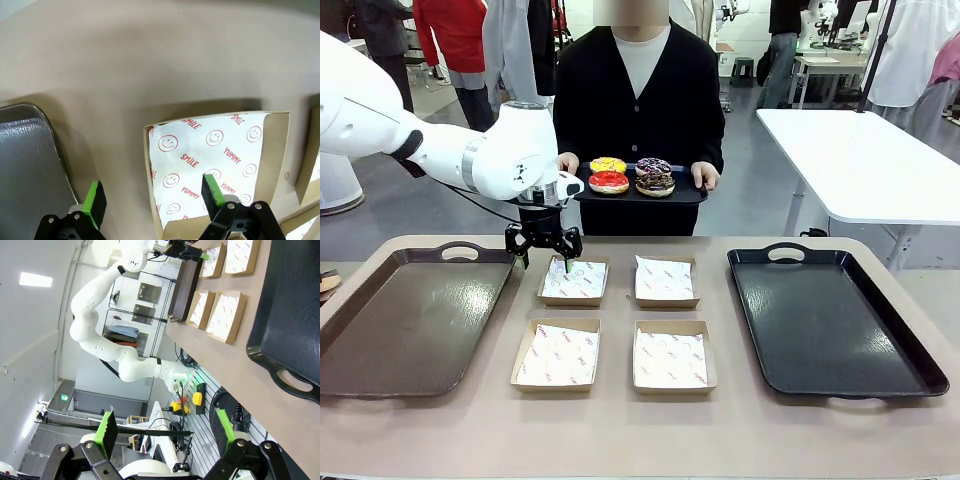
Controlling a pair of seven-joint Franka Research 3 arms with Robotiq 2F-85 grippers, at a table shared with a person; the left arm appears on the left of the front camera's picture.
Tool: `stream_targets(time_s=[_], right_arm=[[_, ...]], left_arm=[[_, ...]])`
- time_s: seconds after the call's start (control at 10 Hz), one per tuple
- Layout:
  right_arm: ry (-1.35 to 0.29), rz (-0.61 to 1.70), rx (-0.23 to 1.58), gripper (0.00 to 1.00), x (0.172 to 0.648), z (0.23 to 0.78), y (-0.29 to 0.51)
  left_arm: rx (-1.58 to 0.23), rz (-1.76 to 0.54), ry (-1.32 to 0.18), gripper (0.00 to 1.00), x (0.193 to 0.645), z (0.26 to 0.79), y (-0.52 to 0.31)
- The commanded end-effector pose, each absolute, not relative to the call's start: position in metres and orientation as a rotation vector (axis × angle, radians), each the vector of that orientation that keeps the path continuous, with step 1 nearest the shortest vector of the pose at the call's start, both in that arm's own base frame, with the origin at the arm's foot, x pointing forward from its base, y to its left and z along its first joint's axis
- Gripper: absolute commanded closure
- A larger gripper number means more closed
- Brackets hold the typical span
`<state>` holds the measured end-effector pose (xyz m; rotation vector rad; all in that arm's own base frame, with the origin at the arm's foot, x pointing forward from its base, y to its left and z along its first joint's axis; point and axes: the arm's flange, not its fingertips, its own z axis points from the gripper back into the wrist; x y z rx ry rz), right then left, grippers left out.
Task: Individually package the donuts and arrange them on the tray.
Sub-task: Pick up one Paper togo box.
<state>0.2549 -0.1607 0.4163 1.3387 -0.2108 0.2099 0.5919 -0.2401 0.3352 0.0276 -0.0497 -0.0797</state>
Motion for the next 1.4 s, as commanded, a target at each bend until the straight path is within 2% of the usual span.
stream_targets(time_s=[0.0,0.1,0.2,0.3,0.5,0.6,0.8,1.3], right_arm=[[-0.22,0.211,1.348,0.0,0.2541,0.4173,-0.1608],[-0.22,0.211,1.348,0.0,0.2541,0.4173,-0.1608],[-0.22,0.211,1.348,0.0,0.2541,0.4173,-0.1608],[-0.22,0.211,1.348,0.0,0.2541,0.4173,-0.1608],[-0.22,0.211,1.348,0.0,0.2541,0.4173,-0.1608],[-0.22,0.211,1.348,0.0,0.2541,0.4173,-0.1608],[-0.22,0.211,1.348,0.0,0.2541,0.4173,-0.1608],[-0.22,0.211,1.348,0.0,0.2541,0.4173,-0.1608]], left_arm=[[0.04,-0.039,-0.067,0.0,0.5957,0.3337,-0.2408],[0.019,-0.048,-0.056,0.45,0.5968,0.3324,-0.2384],[0.017,-0.05,-0.054,0.55,0.5968,0.333,-0.2385],[0.015,-0.051,-0.052,1.0,0.5971,0.3327,-0.2385],[0.011,-0.06,-0.044,1.0,0.5971,0.3328,-0.2379],[0.009,-0.061,-0.043,0.8,0.5972,0.333,-0.2373],[0.006,-0.063,-0.041,1.0,0.5971,0.3328,-0.2367],[-0.015,-0.053,-0.03,1.0,0.5975,0.3371,-0.2339]])
